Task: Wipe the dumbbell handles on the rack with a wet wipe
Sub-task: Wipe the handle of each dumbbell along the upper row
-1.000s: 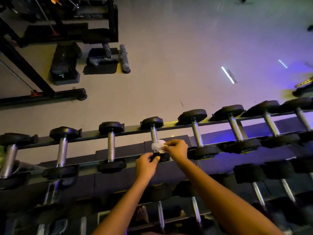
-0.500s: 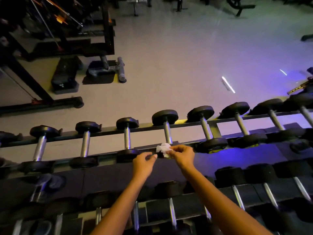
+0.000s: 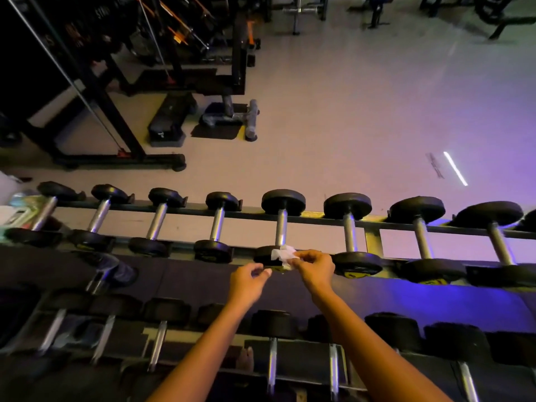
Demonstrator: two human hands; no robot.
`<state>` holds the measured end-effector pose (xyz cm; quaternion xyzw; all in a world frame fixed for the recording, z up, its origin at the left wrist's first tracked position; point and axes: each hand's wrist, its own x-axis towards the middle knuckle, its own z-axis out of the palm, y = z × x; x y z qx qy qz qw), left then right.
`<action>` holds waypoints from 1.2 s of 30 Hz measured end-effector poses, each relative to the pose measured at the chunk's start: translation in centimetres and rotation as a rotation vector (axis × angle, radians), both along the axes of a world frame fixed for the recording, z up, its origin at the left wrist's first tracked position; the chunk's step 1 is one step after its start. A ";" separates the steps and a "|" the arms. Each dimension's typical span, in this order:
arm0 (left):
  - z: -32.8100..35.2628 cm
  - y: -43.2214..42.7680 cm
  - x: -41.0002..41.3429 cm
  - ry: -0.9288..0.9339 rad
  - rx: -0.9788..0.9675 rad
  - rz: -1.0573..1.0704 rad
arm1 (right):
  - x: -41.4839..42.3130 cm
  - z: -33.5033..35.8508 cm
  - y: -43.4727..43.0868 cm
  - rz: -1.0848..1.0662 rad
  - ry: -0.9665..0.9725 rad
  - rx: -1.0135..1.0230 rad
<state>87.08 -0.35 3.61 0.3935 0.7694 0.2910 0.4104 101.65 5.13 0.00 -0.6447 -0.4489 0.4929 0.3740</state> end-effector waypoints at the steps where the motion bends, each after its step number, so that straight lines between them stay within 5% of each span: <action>1: 0.2 0.2 0.0 0.002 -0.006 0.001 | 0.0 0.0 0.2 -0.006 0.007 -0.004; 14: -0.9 5.4 -1.7 -0.008 -0.022 -0.169 | -1.6 0.1 5.3 -0.029 -0.036 0.010; 26: -3.4 9.2 -4.7 0.075 -0.078 -0.374 | -4.6 -2.4 7.9 0.116 -0.396 -0.130; 36: -3.6 9.8 -4.0 0.103 -0.146 -0.291 | -5.7 -2.8 12.9 0.134 -0.415 -0.021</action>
